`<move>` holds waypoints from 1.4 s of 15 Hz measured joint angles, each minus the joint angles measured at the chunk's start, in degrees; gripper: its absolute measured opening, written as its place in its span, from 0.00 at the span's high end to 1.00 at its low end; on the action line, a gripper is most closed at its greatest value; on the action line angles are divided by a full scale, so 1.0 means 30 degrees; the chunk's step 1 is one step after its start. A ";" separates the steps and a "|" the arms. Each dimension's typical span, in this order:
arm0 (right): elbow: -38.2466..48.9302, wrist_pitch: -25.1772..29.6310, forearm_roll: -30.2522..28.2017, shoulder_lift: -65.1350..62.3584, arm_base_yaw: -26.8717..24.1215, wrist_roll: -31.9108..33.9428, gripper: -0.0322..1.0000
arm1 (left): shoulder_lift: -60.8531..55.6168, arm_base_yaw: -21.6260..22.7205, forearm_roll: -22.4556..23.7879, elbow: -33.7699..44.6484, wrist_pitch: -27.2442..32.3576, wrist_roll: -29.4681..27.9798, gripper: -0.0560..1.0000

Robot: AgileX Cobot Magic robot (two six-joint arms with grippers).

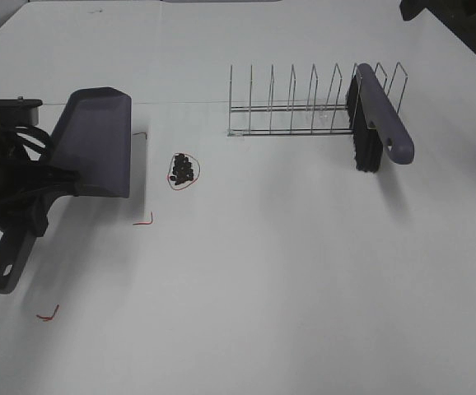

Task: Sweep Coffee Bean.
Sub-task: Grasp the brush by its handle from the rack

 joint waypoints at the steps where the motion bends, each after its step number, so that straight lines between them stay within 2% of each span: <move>1: -0.2865 0.1299 0.0000 0.2426 0.0000 0.0649 0.25 | 0.0000 0.0000 0.0000 0.0000 -0.0038 0.0000 0.69; 6: -0.7315 0.2139 -0.0497 0.6627 0.0038 0.1375 0.25 | 0.0000 0.0000 -0.0019 0.0000 -0.0134 0.0019 0.69; 9: -0.8900 0.2426 -0.2120 0.8422 0.0726 0.2101 0.25 | 0.0000 0.0000 -0.0076 0.0000 -0.0172 0.0000 0.69; 12: -0.9053 0.2483 -0.2998 0.9530 0.1089 0.2731 0.25 | 0.0000 0.0000 -0.0153 0.0000 -0.0210 0.0000 0.69; 21: -0.9053 0.1299 -0.3151 1.1707 0.1089 0.2846 0.29 | 0.0000 0.0000 -0.0153 0.0000 -0.0229 0.0000 0.69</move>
